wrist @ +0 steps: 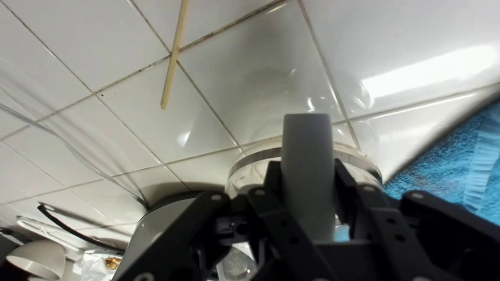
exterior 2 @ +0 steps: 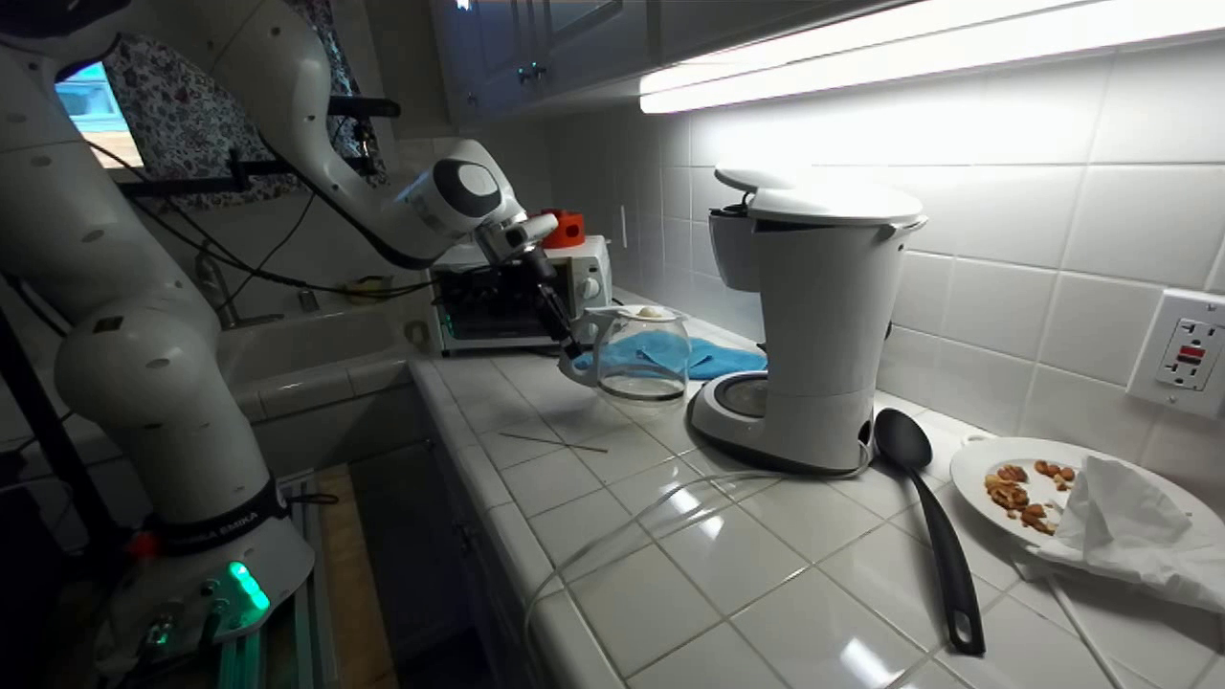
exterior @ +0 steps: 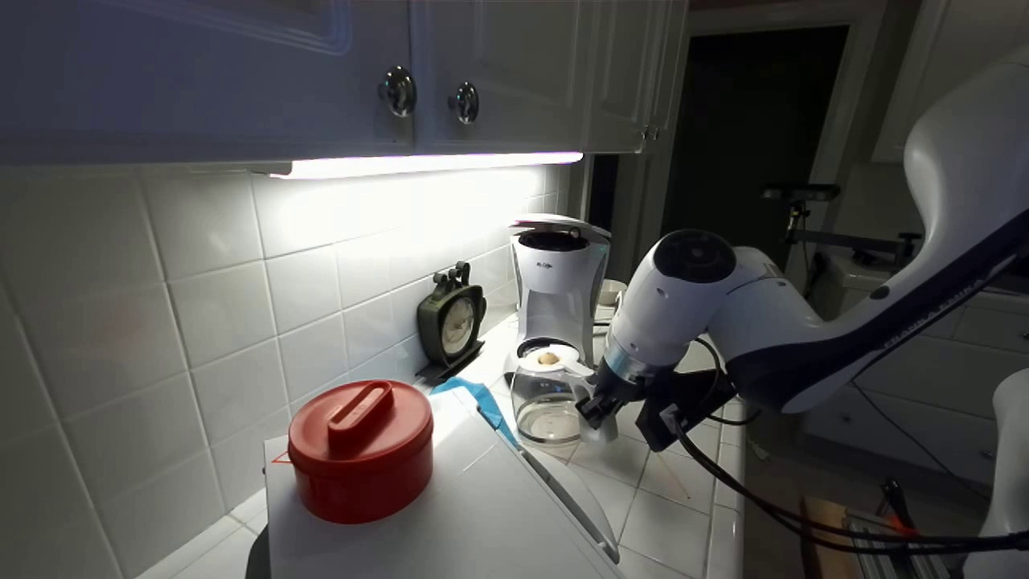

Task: Put the coffee jar on the coffeemaker

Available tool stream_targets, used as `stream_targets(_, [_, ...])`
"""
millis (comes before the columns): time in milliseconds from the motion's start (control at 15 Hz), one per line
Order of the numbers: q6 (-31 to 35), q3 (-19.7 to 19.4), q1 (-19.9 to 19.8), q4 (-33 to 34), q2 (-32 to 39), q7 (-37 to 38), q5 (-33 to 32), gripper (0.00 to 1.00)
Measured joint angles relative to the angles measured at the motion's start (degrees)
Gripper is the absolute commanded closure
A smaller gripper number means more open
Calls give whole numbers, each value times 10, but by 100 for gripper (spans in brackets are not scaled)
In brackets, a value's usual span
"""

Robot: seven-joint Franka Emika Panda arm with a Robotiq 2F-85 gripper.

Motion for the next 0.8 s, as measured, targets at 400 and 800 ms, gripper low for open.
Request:
stream_targets(400, [-18,8,-8,0,-10,30,-22,91])
stream_targets(800, [-15,6,-8,-5,-2,28,-17,91])
